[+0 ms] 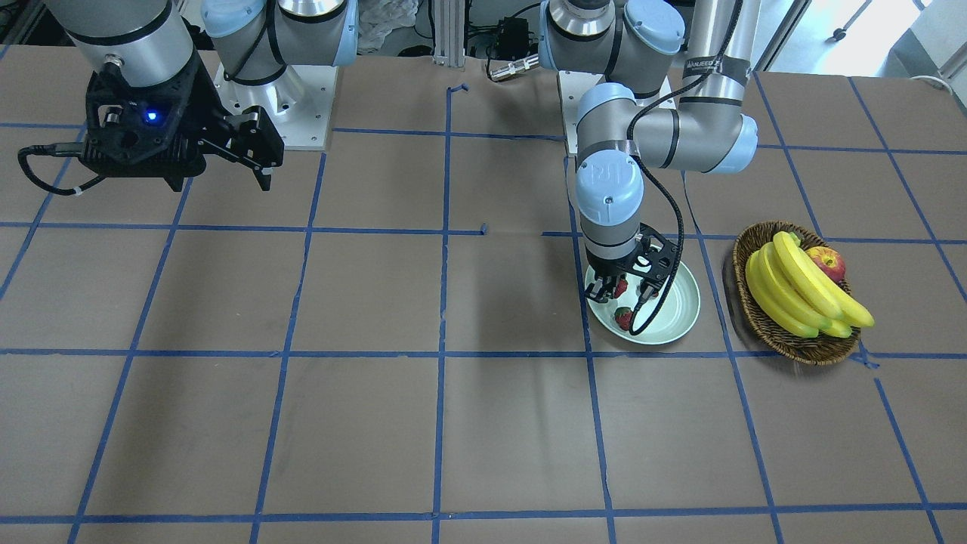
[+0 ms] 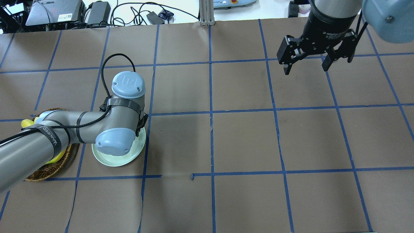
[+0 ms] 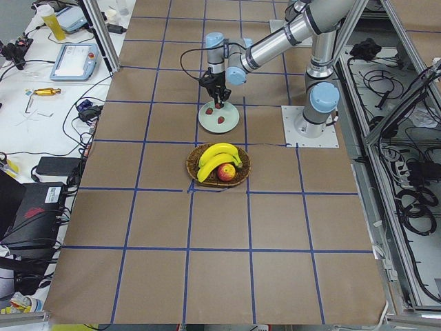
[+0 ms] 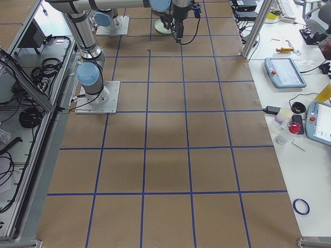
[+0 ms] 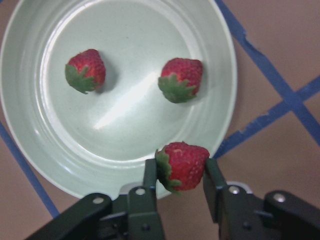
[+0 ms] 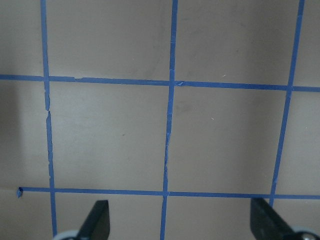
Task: Collect all strawberries into plate
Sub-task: 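Set the strawberry on the plate and open the left gripper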
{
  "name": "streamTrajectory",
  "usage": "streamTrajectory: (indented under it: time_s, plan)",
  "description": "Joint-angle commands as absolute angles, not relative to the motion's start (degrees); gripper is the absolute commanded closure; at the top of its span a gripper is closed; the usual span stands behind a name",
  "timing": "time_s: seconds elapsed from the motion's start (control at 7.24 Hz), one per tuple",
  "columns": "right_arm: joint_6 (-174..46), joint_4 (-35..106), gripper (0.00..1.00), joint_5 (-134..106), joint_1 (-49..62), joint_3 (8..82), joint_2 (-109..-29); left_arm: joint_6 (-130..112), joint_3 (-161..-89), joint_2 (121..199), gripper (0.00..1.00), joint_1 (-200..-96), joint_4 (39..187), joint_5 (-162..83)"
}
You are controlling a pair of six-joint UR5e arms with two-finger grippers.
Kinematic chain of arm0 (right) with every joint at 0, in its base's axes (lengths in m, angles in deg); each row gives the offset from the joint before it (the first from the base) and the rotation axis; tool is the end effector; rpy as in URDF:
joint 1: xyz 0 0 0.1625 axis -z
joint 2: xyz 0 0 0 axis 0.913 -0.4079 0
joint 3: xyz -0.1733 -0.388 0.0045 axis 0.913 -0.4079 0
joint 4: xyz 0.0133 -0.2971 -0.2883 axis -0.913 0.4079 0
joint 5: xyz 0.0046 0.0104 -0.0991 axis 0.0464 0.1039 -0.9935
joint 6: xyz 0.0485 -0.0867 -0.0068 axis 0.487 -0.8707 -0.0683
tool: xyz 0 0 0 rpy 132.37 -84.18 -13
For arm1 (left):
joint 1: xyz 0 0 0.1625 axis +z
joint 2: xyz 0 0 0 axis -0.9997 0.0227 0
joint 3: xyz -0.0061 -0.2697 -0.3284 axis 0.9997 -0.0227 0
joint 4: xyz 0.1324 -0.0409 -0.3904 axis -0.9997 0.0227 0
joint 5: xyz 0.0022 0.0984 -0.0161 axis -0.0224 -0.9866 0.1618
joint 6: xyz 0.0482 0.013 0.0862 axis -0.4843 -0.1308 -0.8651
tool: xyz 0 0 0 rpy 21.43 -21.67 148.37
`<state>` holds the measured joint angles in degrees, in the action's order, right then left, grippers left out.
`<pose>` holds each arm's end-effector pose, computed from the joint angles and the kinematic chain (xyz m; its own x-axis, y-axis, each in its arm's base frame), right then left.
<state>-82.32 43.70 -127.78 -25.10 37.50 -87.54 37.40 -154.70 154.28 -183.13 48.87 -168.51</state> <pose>0.1407 -0.4978 0.5015 -0.9986 -0.0511 0.0140 -0.0503 0.9975 0.0492 -0.1395 -0.4578 0.1936 -0.5246 -0.8134 -0.2513 -0.7947 0.5737 -0.1981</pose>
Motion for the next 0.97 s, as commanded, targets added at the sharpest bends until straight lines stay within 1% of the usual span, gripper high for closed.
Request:
streamTrajectory:
  time_s: [0.0,0.14,0.28,0.41,0.55,0.69,0.83]
  plan:
    - [-82.31,43.76,0.0,-127.77,-25.13,37.5,-87.54,37.29,-154.54,153.7,0.0,-183.09,48.96,-168.11]
    - [-82.31,43.76,0.0,-127.77,-25.13,37.5,-87.54,37.81,-151.58,153.09,0.0,-184.49,49.31,-167.59]
    - [-82.31,43.67,0.0,-127.77,-25.13,37.5,-87.46,37.56,-145.46,152.73,0.0,-187.02,53.23,-163.75]
    - [-82.31,43.67,0.0,-127.77,-25.13,37.5,-87.45,37.12,-138.61,152.64,0.0,-189.66,62.06,-162.59]
    - [-82.31,43.67,0.0,-127.77,-25.13,37.5,-87.45,36.77,-131.76,152.38,0.0,-190.9,66.67,-162.49]
    - [-82.31,43.67,0.0,-127.77,-25.13,37.5,-87.45,33.54,-124.99,151.33,0.0,-190.22,72.37,-159.09]
    - [-82.4,43.33,0.0,-127.77,-25.13,37.5,-87.45,27.94,-122.22,150.02,0.0,-189.0,77.04,-156.19]
